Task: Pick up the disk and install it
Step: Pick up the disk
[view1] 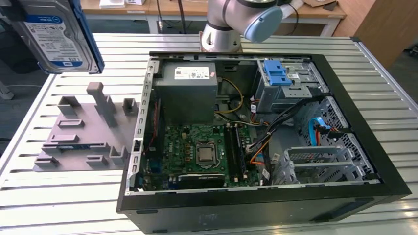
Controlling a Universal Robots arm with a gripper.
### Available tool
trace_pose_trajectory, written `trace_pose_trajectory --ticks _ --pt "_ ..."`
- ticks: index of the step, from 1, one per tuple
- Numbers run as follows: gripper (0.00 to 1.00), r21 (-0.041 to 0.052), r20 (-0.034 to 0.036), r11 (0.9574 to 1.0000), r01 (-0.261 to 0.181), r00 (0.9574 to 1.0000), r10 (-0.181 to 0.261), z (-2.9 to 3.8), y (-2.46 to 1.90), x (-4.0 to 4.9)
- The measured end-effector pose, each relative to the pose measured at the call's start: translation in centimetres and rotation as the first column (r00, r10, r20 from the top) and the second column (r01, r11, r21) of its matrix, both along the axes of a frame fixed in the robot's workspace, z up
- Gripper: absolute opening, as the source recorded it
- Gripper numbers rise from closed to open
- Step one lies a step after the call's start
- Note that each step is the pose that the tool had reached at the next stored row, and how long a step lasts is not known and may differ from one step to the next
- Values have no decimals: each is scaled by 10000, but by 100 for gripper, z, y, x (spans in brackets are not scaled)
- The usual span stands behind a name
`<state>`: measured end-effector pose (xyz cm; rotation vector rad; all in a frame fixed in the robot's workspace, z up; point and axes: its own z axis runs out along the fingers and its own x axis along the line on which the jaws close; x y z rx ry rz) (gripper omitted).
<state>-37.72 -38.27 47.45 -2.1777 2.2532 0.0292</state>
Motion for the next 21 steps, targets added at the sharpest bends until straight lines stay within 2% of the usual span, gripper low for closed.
trace_pose_trajectory --ticks 16,21 --pt "37 0 -4 10000 1 10000 -1 0 -51 359" --pt "37 0 -6 10000 2 10000 -2 0 -97 435"
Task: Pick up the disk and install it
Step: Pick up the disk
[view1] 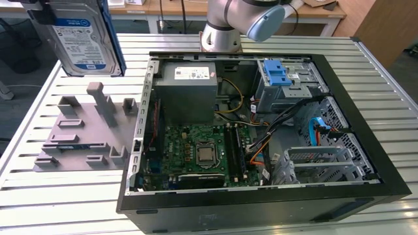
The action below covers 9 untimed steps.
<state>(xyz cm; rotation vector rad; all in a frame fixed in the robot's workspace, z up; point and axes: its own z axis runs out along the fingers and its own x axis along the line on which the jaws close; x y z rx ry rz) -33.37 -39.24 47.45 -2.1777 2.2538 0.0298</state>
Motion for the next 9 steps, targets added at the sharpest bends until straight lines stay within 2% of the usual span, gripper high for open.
trace_pose_trajectory --ticks 9 --pt "37 0 0 10000 10 10000 -10 0 -109 72"
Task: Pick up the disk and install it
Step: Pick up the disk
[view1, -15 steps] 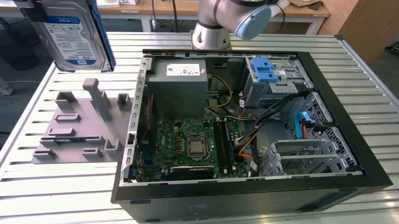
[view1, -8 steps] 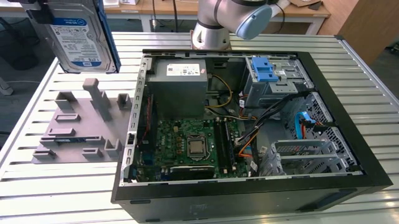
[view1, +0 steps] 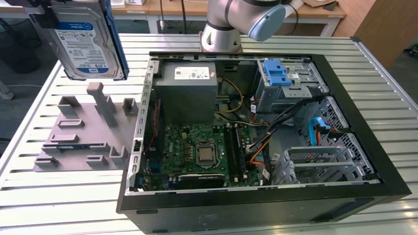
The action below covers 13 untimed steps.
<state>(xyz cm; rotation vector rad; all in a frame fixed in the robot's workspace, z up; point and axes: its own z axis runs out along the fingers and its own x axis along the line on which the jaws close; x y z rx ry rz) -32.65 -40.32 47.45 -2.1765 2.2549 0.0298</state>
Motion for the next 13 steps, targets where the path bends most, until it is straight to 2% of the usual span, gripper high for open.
trace_pose_trajectory --ticks 13 --pt "37 0 -20 10000 0 10000 0 0 -112 224"
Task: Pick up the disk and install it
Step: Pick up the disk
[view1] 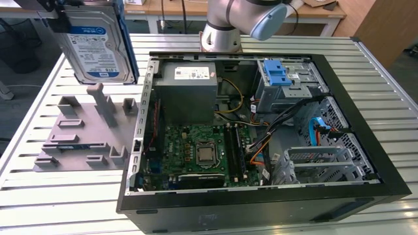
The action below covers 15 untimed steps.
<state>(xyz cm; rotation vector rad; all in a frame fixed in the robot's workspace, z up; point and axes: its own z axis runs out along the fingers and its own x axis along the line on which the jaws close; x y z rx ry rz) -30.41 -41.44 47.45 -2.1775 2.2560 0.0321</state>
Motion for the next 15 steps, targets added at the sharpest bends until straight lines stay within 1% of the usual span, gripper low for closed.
trace_pose_trajectory --ticks 8,15 --pt "37 0 -19 10000 0 10000 0 0 -42 181" --pt "37 -1 -30 10000 0 10000 0 1 -55 342"
